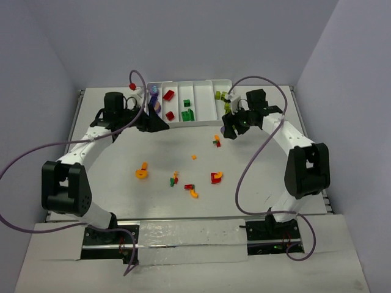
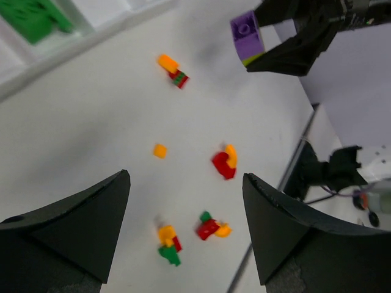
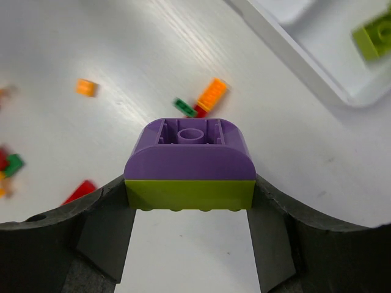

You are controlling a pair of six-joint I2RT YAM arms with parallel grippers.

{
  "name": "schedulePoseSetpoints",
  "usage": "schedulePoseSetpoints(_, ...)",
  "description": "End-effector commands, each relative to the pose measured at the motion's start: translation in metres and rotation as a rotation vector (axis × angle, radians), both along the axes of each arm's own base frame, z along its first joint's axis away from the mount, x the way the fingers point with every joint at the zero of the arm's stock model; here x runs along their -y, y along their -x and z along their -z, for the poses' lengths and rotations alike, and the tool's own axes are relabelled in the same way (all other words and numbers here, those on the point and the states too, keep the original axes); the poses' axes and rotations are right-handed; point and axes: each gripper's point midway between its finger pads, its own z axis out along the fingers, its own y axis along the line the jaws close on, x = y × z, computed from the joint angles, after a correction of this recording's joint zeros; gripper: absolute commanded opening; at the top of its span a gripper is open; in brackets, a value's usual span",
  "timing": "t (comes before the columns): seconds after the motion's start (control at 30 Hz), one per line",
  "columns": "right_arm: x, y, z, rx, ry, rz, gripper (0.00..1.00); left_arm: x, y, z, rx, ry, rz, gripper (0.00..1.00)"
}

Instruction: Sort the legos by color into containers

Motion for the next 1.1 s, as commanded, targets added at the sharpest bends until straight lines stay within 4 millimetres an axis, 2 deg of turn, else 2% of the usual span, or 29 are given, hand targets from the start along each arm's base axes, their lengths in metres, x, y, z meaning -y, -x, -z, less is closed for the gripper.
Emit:
schedulePoseSetpoints(0.0,-0.049,0.034,-0.048,0.076,-0.107,-0.213,0.52,0.048,0.029,-0.01,-0.108,0.122,0.143,0.84)
schedulePoseSetpoints(0.17,-0.088,0.066,-0.063,0.124,-0.097,-0.332,0.52,0.078,0.034,-0.006,-0.216,0.147,0.193,0.84)
schedulePoseSetpoints(0.37,-0.11,0.084,-0.073,0.14,-0.102,-0.386,0.52,0.101,0.035,-0.002,-0.264,0.165,0.239,0.83)
schedulePoseSetpoints(0.83,-0.119,0.091,-0.068,0.146,-0.065,-0.419,0.5,0.126,0.051,-0.017,-0.229,0.214,0.327,0.86)
schedulePoseSetpoints(1.07,-0.121,0.09,-0.065,0.159,-0.04,-0.416,0.48,0.138,0.055,-0.018,-0.238,0.22,0.362,0.79)
